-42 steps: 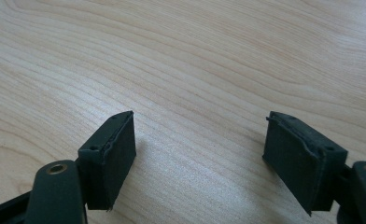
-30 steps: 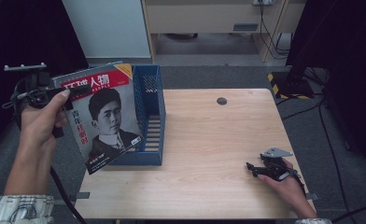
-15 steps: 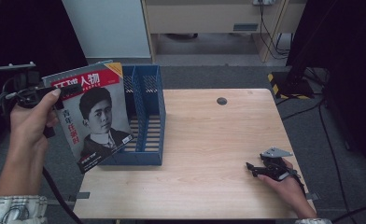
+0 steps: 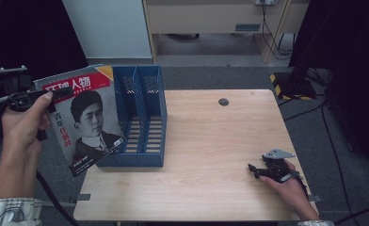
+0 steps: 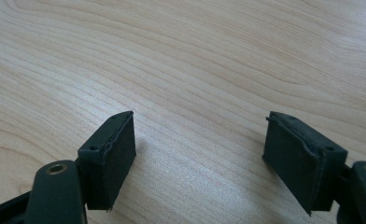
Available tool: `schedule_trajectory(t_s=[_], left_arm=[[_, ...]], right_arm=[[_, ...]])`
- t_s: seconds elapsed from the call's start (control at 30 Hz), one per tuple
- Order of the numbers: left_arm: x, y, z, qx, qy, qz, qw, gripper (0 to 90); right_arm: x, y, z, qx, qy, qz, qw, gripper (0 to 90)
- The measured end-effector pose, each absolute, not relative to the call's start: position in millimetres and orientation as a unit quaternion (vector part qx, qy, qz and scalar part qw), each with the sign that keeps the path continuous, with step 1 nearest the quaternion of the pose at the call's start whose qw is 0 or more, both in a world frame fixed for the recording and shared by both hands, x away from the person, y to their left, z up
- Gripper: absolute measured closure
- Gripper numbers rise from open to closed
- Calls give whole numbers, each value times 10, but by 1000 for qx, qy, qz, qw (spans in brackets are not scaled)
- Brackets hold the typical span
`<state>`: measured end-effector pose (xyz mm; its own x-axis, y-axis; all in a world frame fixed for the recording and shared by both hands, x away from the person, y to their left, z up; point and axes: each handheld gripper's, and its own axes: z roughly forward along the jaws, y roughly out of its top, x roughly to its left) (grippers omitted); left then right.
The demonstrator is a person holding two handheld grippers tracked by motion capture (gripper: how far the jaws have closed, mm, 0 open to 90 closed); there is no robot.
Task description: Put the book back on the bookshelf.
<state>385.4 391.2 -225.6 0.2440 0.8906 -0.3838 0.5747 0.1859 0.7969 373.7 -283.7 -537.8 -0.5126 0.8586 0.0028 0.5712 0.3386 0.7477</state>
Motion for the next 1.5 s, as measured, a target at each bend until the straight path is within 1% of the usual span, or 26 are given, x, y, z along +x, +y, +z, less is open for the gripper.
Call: schedule_trajectory(t_s=[0.17, 0.4, 0.6, 1.0, 1.3, 1.5], left_arm=[[3894, 3964, -2270, 609, 595, 164, 497, 863], [3971, 4016, -2182, 609, 598, 180, 489, 863], [3957, 4100, -2141, 601, 603, 189, 489, 864], [4159, 4177, -2341, 597, 616, 213, 467, 863], [4304, 4040, -2522, 602, 614, 210, 466, 864], [4378, 3960, -2578, 602, 610, 212, 470, 863]], right_arm=[[3736, -2839, -5376, 450, 794, 356, 201, 253], [3736, -2836, -5376, 451, 793, 356, 201, 253], [3736, -2838, -5376, 450, 794, 356, 201, 254], [3734, -2835, -5376, 451, 794, 355, 201, 254], [3734, -2835, -5376, 451, 794, 355, 201, 254], [3733, -2834, -5376, 452, 793, 355, 200, 254]])
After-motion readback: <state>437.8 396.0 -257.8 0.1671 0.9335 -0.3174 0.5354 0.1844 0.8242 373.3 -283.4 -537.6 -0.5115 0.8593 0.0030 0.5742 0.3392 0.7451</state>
